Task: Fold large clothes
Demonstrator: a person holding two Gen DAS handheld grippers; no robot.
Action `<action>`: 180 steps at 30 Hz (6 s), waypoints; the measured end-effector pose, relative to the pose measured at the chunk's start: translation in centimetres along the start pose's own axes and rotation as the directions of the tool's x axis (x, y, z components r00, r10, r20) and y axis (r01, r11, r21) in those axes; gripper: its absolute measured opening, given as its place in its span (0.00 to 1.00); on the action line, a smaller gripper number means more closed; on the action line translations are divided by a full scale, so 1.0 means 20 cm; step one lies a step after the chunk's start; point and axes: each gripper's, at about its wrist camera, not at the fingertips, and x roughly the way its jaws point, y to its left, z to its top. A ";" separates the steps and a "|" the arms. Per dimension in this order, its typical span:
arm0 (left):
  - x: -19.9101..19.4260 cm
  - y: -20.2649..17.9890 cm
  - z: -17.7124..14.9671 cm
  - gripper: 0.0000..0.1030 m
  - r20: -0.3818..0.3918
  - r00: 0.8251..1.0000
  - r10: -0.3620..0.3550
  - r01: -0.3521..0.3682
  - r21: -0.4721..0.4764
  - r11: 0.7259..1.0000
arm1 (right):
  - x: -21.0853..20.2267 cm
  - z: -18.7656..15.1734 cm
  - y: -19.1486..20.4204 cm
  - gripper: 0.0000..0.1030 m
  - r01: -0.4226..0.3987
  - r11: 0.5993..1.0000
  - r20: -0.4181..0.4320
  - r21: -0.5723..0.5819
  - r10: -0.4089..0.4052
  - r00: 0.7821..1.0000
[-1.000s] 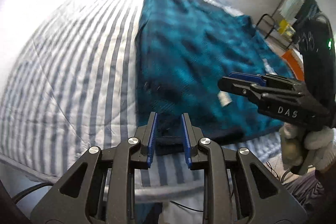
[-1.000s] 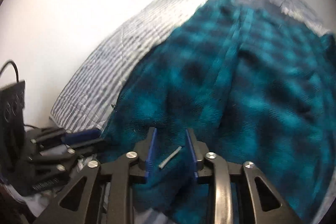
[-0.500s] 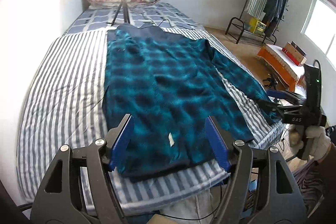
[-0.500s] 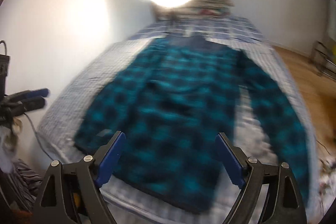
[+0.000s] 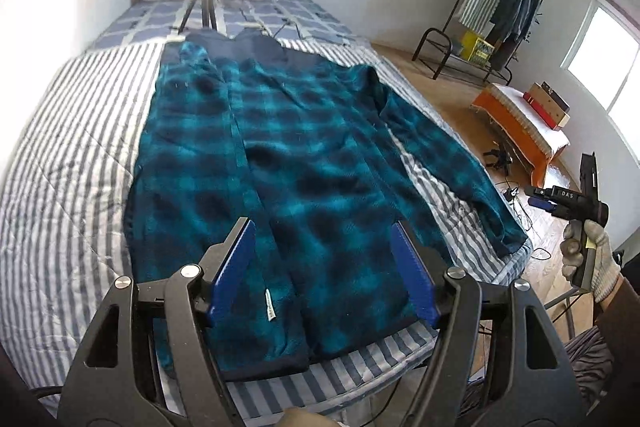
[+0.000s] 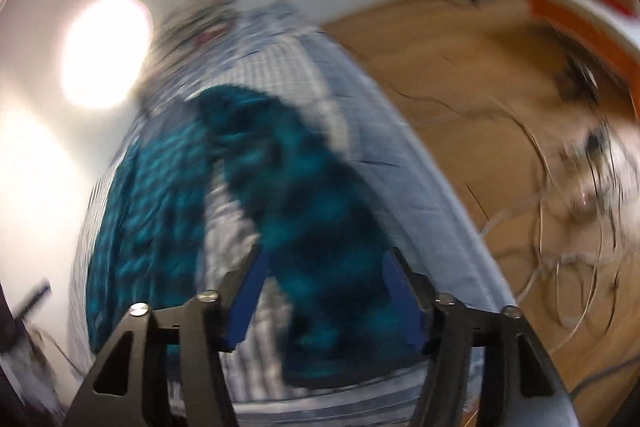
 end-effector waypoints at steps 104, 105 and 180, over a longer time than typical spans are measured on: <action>0.61 -0.30 -0.24 0.02 -0.332 0.899 -0.285 0.277 -0.073 0.958 | 1.00 0.93 1.24 0.01 -0.167 0.941 -0.073 -0.294 0.152 0.986; 0.61 -0.30 -0.24 0.02 -0.331 0.899 -0.286 0.279 -0.070 0.958 | 0.99 0.93 1.29 0.01 -0.174 0.933 -0.071 -0.314 0.160 0.985; 0.40 -0.53 -0.41 0.10 -0.262 0.963 -0.057 0.120 0.232 0.965 | 0.32 -0.67 0.86 0.43 -0.263 0.905 -0.406 -0.334 0.113 0.907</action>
